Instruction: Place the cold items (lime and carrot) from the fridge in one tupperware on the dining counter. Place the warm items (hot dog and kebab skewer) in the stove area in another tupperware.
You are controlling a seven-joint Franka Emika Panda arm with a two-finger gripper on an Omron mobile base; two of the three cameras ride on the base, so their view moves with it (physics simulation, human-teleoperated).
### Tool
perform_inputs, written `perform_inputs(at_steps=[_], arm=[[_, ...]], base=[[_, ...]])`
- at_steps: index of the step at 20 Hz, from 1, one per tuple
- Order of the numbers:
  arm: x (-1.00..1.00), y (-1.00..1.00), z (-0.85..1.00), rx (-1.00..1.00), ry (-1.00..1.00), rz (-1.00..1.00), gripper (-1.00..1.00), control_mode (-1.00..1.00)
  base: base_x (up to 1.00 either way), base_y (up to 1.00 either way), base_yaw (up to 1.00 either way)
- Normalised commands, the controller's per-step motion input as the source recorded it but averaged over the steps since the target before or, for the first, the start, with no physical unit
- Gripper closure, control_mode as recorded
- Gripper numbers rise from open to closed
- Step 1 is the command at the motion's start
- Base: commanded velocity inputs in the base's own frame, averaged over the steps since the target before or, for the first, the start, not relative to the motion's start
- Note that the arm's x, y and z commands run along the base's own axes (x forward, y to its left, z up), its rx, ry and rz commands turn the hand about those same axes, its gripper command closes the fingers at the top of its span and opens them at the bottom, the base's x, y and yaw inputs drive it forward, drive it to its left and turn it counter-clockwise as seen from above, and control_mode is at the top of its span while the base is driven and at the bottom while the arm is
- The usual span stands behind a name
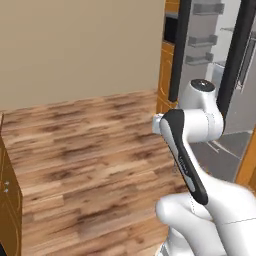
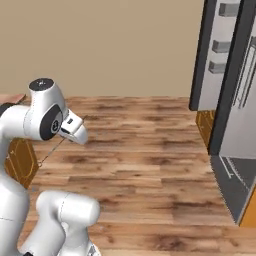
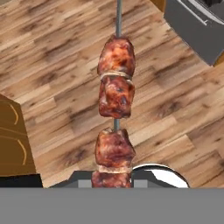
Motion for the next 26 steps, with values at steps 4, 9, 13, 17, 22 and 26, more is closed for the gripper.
perform_inputs(at_steps=[4, 9, 13, 17, 22, 26], arm=[[0.0, 0.0, 0.0, 0.0, 0.0, 0.0, 1.0, 1.0], [0.0, 0.0, 0.0, 0.0, 0.0, 0.0, 1.0, 1.0], [0.0, 0.0, 0.0, 0.0, 0.0, 0.0, 1.0, 1.0], [0.0, 0.0, 0.0, 0.0, 0.0, 0.0, 1.0, 1.0], [0.0, 0.0, 0.0, 0.0, 0.0, 0.0, 1.0, 1.0], [0.0, 0.0, 0.0, 0.0, 0.0, 0.0, 1.0, 1.0]], base=[[0.99, 0.06, 0.69], [1.0, -0.07, 0.5], [1.0, -0.28, 0.25], [1.0, -0.33, 0.29], [1.0, -0.36, 0.4], [1.0, -0.39, 0.47]])
